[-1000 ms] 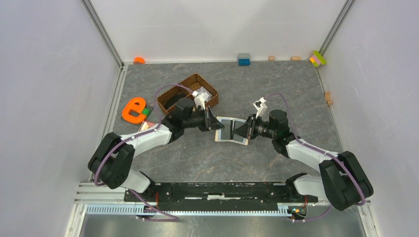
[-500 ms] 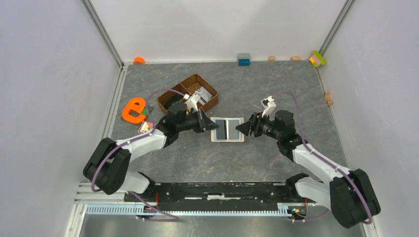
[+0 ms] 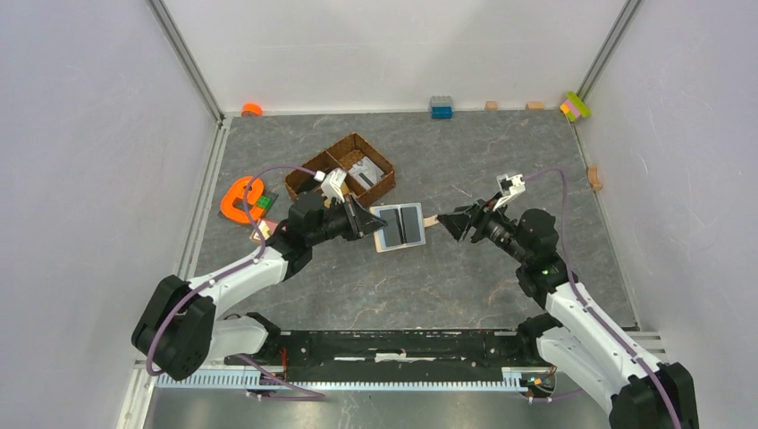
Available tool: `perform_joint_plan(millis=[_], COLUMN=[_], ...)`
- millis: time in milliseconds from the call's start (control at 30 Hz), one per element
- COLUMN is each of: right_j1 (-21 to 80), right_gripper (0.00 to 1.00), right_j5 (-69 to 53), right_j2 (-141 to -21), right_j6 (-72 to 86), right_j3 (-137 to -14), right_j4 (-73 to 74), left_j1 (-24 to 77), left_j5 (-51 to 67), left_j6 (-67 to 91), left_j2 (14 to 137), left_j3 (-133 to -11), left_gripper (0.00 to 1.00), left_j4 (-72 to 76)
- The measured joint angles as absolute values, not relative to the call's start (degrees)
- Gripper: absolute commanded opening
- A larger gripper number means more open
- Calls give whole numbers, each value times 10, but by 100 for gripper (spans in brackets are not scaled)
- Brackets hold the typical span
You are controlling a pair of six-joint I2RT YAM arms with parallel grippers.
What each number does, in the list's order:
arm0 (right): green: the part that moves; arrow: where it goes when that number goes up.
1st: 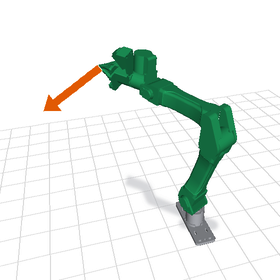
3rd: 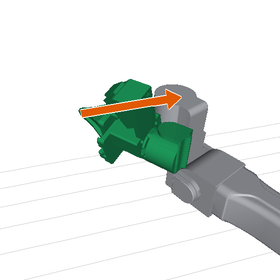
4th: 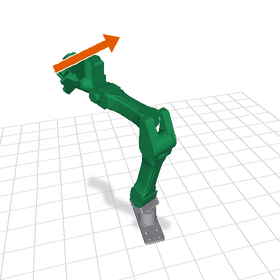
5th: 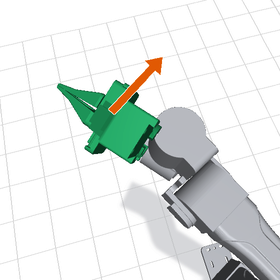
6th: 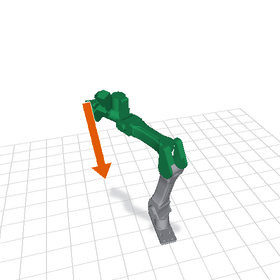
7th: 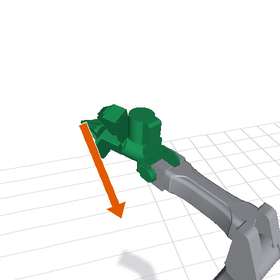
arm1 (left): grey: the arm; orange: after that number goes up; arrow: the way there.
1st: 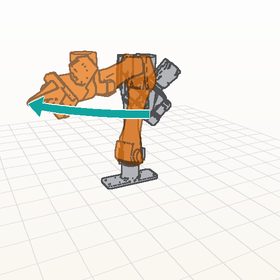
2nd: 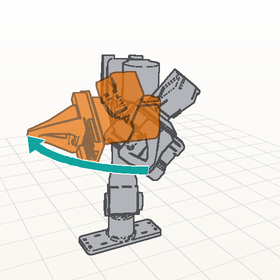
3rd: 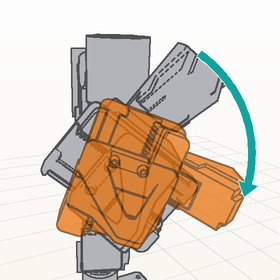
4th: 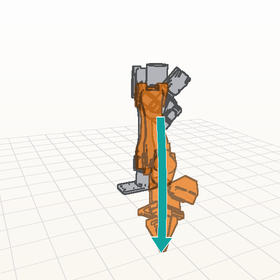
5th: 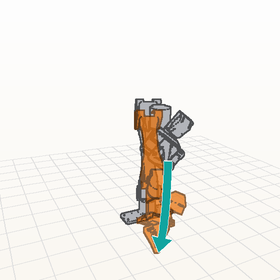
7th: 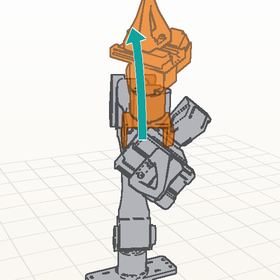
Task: Take the credit cards out of the card holder
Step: Remove the credit card from the card holder.
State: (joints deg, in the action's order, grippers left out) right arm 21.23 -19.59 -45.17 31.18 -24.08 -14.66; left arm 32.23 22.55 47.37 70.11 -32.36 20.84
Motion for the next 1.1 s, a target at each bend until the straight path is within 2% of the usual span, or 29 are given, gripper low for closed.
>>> perform_joint_plan(millis=[233, 333, 1100], right_j1=[213, 213, 218], right_gripper=[46, 43, 42], right_j5=[-302, -339, -463], right_j2=[-526, -565, -661], right_j6=[362, 392, 535], right_j3=[-222, -208, -173], right_j4=[-236, -273, -502], left_j1=[322, 322, 345], left_j5=[231, 238, 307], left_j6=[493, 502, 529], left_j2=[701, 704, 745], left_j3=[-305, -302, -301], left_gripper=[2, 2, 2], left_j4=[244, 261, 369])
